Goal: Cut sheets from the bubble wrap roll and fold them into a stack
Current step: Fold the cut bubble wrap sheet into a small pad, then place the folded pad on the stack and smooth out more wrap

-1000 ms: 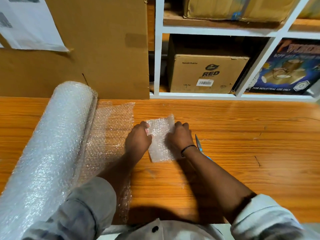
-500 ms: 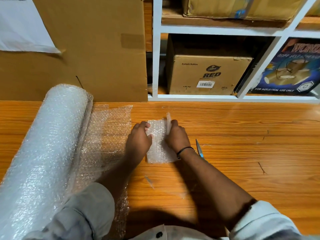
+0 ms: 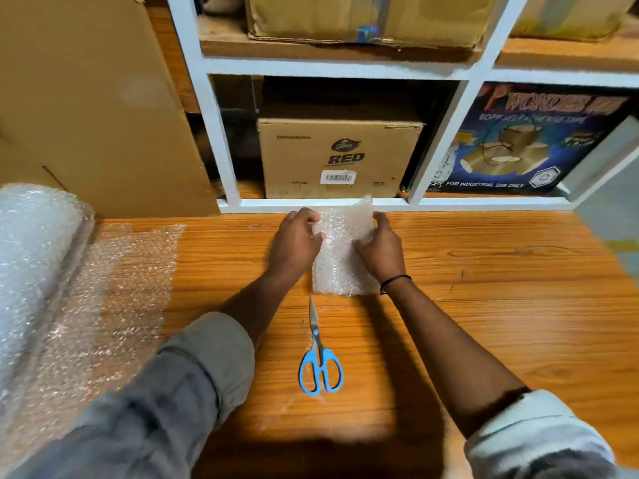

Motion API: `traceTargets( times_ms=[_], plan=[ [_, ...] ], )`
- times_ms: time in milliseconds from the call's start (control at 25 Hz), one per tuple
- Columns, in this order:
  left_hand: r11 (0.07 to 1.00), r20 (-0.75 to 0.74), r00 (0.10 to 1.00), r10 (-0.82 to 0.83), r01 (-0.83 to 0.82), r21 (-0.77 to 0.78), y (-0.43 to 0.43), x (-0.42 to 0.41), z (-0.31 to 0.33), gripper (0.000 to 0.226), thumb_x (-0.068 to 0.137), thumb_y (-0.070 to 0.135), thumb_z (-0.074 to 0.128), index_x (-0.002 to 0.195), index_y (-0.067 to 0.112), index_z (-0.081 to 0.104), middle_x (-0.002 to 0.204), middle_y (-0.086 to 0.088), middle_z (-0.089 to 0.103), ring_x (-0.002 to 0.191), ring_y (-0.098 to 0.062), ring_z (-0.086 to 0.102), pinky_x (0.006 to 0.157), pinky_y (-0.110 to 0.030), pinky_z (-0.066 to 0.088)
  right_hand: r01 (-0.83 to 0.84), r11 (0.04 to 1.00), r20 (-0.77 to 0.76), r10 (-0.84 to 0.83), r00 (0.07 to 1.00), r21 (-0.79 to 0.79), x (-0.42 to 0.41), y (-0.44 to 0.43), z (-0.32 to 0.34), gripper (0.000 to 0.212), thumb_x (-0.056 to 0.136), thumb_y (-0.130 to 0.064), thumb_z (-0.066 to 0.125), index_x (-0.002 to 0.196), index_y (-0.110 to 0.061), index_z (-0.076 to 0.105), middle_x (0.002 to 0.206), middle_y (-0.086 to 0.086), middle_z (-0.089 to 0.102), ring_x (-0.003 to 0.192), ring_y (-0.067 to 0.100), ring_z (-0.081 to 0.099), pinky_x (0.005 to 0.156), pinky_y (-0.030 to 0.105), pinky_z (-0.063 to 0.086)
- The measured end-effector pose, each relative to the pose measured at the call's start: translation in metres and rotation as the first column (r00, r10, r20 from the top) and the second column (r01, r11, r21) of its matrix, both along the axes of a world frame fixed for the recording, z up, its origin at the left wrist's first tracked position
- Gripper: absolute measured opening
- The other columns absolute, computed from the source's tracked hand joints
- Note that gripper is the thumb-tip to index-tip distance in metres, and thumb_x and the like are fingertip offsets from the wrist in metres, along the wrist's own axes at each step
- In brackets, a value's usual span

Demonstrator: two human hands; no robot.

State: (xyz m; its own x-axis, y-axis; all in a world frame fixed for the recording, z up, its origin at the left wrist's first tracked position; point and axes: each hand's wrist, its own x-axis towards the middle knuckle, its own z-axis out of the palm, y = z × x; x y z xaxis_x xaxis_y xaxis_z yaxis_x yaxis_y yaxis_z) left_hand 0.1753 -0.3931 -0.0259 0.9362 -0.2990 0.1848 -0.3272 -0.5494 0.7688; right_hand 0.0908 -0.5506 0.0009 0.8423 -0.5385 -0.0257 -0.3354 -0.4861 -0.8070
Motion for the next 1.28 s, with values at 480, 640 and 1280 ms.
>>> traceTargets(
  times_ms=[480, 640, 1280],
  plan=[
    [0.774, 0.121, 0.967, -0.226, 0.103, 0.624, -0.076, -0.018, -0.042, 0.054, 0.108, 0.041, 0.039, 0.158, 0.020, 0.036, 0.166, -0.004, 0.033, 0.154, -0.031, 0.024, 0.123, -0.047, 0.022, -0.409, 0.707, -0.219, 0.349, 0.911, -0.577, 0.003, -0.071, -0.061, 0.057, 0.106, -0.025, 0.043, 0.157, -0.004, 0.033, 0.167, 0.020, 0.025, 0.156, 0.038, 0.018, 0.127, 0.051, 0.019],
    [0.676, 0.057, 0.965, -0.254, 0.136, 0.724, -0.073, -0.012, -0.048, 0.062, 0.110, 0.048, 0.018, 0.165, 0.020, 0.015, 0.172, -0.002, 0.012, 0.159, -0.034, 0.000, 0.128, -0.052, 0.002, -0.480, 0.699, -0.327, 0.354, 0.876, -0.530, 0.010, -0.068, -0.074, 0.063, 0.110, -0.041, 0.025, 0.163, -0.007, 0.019, 0.171, 0.017, 0.008, 0.159, 0.035, 0.002, 0.129, 0.046, 0.005],
    [0.797, 0.063, 0.994, -0.089, 0.033, 0.603, 0.004, -0.038, -0.005, 0.067, 0.106, 0.062, 0.025, 0.162, 0.026, 0.027, 0.173, -0.002, 0.001, 0.158, -0.031, -0.010, 0.127, -0.052, -0.006, -0.481, 0.713, -0.182, 0.457, 0.871, -0.510, -0.017, -0.013, -0.043, 0.060, 0.109, -0.041, 0.031, 0.161, -0.011, 0.027, 0.171, 0.014, 0.017, 0.159, 0.029, 0.004, 0.130, 0.044, 0.002]
  ],
)
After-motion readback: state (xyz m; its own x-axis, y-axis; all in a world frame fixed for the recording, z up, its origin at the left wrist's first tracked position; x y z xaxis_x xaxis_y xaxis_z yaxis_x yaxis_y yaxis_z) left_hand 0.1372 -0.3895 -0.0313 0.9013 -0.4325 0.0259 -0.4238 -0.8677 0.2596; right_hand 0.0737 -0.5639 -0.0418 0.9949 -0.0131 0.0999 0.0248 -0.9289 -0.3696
